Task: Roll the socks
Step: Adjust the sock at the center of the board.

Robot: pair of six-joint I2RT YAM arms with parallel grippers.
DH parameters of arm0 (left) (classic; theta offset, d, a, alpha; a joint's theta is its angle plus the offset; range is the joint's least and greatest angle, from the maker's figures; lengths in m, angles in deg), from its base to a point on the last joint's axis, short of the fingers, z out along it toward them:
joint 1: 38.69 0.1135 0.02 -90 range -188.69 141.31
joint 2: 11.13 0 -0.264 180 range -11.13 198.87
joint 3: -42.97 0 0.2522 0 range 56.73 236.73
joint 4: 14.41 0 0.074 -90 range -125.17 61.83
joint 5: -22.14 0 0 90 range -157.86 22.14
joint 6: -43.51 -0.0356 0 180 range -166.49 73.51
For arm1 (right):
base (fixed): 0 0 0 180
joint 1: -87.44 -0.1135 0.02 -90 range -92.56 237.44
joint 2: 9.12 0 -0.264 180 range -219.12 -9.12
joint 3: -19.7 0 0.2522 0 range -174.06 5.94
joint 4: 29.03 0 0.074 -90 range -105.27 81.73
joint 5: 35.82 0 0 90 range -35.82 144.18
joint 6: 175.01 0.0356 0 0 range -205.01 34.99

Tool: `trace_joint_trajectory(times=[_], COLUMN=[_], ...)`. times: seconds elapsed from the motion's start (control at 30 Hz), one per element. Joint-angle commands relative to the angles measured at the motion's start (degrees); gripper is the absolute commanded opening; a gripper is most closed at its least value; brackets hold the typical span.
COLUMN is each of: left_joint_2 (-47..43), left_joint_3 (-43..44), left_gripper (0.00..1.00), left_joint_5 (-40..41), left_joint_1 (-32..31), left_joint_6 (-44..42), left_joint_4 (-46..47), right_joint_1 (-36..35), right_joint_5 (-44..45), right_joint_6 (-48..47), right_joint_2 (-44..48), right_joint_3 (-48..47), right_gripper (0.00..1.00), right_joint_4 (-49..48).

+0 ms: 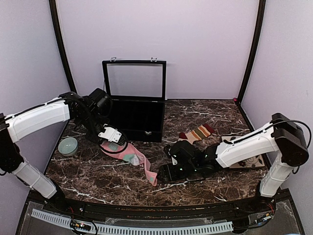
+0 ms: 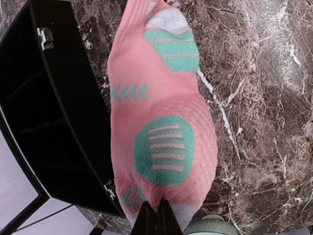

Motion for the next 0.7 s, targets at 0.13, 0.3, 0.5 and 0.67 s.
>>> trace_joint_trajectory(times=[0.13, 0.3, 0.5, 0.67], left_joint_2=[7.1, 7.2, 7.8, 8.0], left_joint_3=[7.6, 8.3, 10.4, 12.9], left_gripper=[0.00, 0.00, 0.00, 0.00], left_joint_5=[2.1, 3.4, 5.1, 3.1], left_joint_1=[-2.1, -2.5, -3.3, -3.5], left_joint_6=[1.8, 0.8, 1.9, 5.4], left_joint_4=[-3.2, -3.1, -6.7, -10.5], right_joint_1=[-0.6, -0.6, -3.0, -9.2], right_joint_5=[16.5, 19.9, 19.9, 23.4], right_joint_6=[-11.3, -13.5, -14.1, -16.1], right_joint_2=[4.0, 3.2, 5.4, -6.2], right_joint_3=[-9.8, -13.4, -16.0, -27.8], right_gripper=[0.88, 0.89, 0.90, 0.98], right_joint_4=[13.3, 22.8, 21.0, 22.7])
